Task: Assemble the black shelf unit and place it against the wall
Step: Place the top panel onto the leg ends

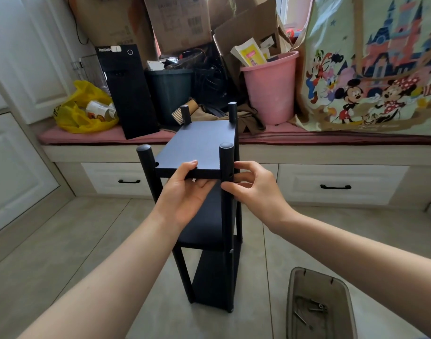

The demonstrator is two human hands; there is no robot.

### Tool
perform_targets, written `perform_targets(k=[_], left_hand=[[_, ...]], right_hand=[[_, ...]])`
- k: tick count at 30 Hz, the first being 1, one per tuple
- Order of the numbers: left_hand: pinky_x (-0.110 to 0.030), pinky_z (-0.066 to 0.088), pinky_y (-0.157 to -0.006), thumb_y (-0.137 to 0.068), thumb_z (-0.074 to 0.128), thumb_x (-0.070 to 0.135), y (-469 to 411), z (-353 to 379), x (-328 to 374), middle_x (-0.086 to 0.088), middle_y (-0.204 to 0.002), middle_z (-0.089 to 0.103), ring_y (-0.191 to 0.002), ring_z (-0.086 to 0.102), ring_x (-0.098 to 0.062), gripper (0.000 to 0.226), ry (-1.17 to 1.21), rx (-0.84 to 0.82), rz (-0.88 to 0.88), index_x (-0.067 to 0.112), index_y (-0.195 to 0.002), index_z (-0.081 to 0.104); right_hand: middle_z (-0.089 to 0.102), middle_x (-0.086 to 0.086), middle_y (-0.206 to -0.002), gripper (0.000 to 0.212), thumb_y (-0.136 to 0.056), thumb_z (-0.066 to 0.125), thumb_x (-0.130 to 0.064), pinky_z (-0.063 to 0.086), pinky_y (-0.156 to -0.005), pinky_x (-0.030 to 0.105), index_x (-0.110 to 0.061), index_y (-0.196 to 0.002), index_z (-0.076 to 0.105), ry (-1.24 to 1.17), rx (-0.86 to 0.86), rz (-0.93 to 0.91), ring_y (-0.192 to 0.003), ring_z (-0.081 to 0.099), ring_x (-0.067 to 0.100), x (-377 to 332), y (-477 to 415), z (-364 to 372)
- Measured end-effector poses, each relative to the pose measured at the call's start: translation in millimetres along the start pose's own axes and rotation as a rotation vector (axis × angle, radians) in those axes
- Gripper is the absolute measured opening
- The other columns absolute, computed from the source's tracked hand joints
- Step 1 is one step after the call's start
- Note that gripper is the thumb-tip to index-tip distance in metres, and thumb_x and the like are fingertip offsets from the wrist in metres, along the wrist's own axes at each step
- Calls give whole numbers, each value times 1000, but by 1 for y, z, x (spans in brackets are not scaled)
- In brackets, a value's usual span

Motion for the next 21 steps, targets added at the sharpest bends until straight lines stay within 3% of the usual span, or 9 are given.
perform_targets(k=[3,8,11,14,17,19,21], left_hand=[[-39,56,-96,-98,50,10,1,3,-1,-15,-116,71,-111,70,-29,20,-6,-22,-5,3,-114,60],[-42,53,-100,-95,53,10,1,4,-2,-15,-115,70,-114,69,-30,15,11,-25,-11,5,-108,61],[-42,53,-100,-94,55,10,1,4,-3,-14,-117,69,-119,66,-30,13,16,-28,-20,5,-104,62],[-43,50,-105,-97,54,10,2,5,-5,-14,-121,67,-125,62,-31,18,19,-46,-36,6,-90,70],[-45,47,-109,-99,53,10,1,4,-5,-12,-119,65,-128,60,-31,35,23,-46,-24,9,-71,74],[-46,47,-109,-98,53,9,-1,3,-6,-13,-124,63,-129,58,-31,25,29,-62,-21,7,-80,70],[-46,45,-111,-98,53,8,-4,2,-6,-14,-134,59,-132,56,-32,12,38,-70,-21,6,-94,64]], right_hand=[[73,-1,-105,55,-83,79,-20,58,-90,38,-17,-131,55,-3,-23,14,-95,72,12,3,-1,-2],[73,2,-105,43,-86,76,-17,59,-88,37,-14,-125,58,-24,-41,56,-96,72,15,17,2,-18],[71,1,-105,28,-91,71,-18,58,-90,35,-17,-117,62,150,-85,121,-98,69,13,49,0,-31],[66,2,-111,22,-96,62,-24,56,-87,32,-17,-117,61,359,-250,389,-102,64,16,120,9,-39],[64,4,-99,9,-100,55,-24,49,-69,27,-16,-103,58,445,-283,672,-89,61,19,204,41,-54],[52,3,-74,18,-98,55,-20,37,-59,27,-15,-80,52,588,-287,761,-71,50,19,255,66,-62],[49,2,-69,22,-96,57,-22,35,-59,27,-14,-76,50,718,-302,824,-71,50,20,293,91,-66]])
Point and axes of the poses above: each hand's wrist, its own y-axis away from the middle knuckle, its own z-axis out of the palm, x = y × z, the point moved 8 cm from there along -y, towards the middle knuckle
